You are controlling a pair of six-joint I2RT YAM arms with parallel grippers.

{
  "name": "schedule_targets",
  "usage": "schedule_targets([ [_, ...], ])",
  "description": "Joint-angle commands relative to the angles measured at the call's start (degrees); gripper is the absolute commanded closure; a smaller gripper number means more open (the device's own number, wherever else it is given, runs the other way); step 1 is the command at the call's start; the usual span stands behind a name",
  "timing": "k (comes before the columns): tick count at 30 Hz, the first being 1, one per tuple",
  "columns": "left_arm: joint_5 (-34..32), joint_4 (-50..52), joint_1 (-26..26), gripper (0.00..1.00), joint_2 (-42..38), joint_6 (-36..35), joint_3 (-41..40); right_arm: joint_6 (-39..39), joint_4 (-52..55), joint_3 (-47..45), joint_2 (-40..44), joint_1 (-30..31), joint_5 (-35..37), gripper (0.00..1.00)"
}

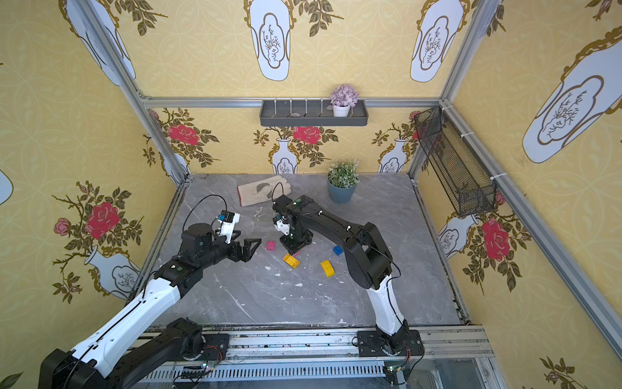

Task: Assemble the letter s with lego
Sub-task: Assemble the lego brick with the lego brick.

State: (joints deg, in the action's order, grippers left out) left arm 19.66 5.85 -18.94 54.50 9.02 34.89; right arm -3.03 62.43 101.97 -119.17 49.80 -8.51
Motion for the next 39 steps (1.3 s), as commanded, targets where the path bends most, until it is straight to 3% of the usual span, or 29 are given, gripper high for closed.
schedule_targets([
  [1, 7.86, -1.89, 3.89, 0.01, 0.13, 4.22, -0.59, -1.69, 1.02, -0.43, -0.44, 0.55, 0.09, 0.69],
  [5, 10.49, -2.20, 6.87, 0.01, -0.35, 4.67, -1.32, -2.59, -0.01, -1.26, -0.96, 1.30, 0.03, 0.70],
  [21, 9.09, -1.10, 7.43, 0.00, -0.54, 1.89, -1.81, -3.56, -1.44, -1.08, -4.50, 2.52, 4.99, 0.70],
  [39, 8.43, -0.84, 7.43, 0.00, -0.36, 0.83, -1.90, -3.94, -1.86, -4.10, -3.65, 2.19, -0.58, 0.70],
])
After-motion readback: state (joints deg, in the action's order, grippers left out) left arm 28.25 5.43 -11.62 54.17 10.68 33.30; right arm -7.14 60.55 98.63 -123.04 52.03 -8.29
